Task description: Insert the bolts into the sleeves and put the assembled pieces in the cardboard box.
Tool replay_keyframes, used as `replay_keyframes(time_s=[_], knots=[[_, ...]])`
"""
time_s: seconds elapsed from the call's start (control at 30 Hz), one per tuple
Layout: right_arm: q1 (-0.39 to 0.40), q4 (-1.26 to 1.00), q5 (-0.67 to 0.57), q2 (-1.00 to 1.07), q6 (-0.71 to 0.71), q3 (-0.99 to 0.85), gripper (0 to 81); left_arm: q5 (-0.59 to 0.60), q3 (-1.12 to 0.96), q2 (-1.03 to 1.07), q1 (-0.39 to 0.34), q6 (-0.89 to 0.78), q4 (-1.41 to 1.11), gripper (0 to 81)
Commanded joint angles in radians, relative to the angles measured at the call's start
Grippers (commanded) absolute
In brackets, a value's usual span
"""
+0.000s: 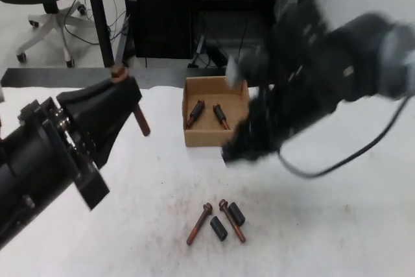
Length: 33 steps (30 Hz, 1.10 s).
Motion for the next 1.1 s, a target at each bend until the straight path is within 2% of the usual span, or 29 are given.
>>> replay_keyframes(time_s=[0.0, 0.1, 0.3, 0.43, 0.53, 0.73, 0.83, 0.93, 1.07], knots=[[-0.012, -0.192, -0.223, -0.12, 0.137, 0.037, 0.4, 0.102, -0.032, 0.006, 0.001, -0.035, -0.032, 0.1], [-0.007, -0.328, -0.29, -0.201, 0.194, 0.105, 0.4, 0.143, -0.094, 0.047, 0.001, -0.054, -0.032, 0.1], [0.029, -0.625, -0.298, -0.325, 0.21, 0.309, 0.4, 0.208, -0.267, 0.215, 0.001, -0.054, -0.019, 0.1], [0.067, -0.825, -0.279, -0.346, 0.21, 0.423, 0.4, 0.272, -0.372, 0.341, -0.002, -0.038, 0.013, 0.1], [0.088, -0.936, -0.219, -0.346, 0.21, 0.484, 0.4, 0.291, -0.405, 0.396, -0.002, -0.037, 0.014, 0.1], [0.095, -0.986, -0.094, -0.346, 0.207, 0.506, 0.4, 0.291, -0.41, 0.41, -0.024, 0.011, 0.02, 0.1], [0.095, -1.005, -0.037, -0.346, 0.148, 0.506, 0.4, 0.291, -0.41, 0.41, -0.056, 0.049, 0.02, 0.1], [0.095, -1.036, -0.019, -0.327, 0.056, 0.506, 0.4, 0.291, -0.41, 0.41, -0.087, 0.092, 0.02, 0.1], [0.095, -1.089, -0.019, -0.284, 0.034, 0.506, 0.4, 0.287, -0.41, 0.41, -0.101, 0.124, 0.02, 0.1]])
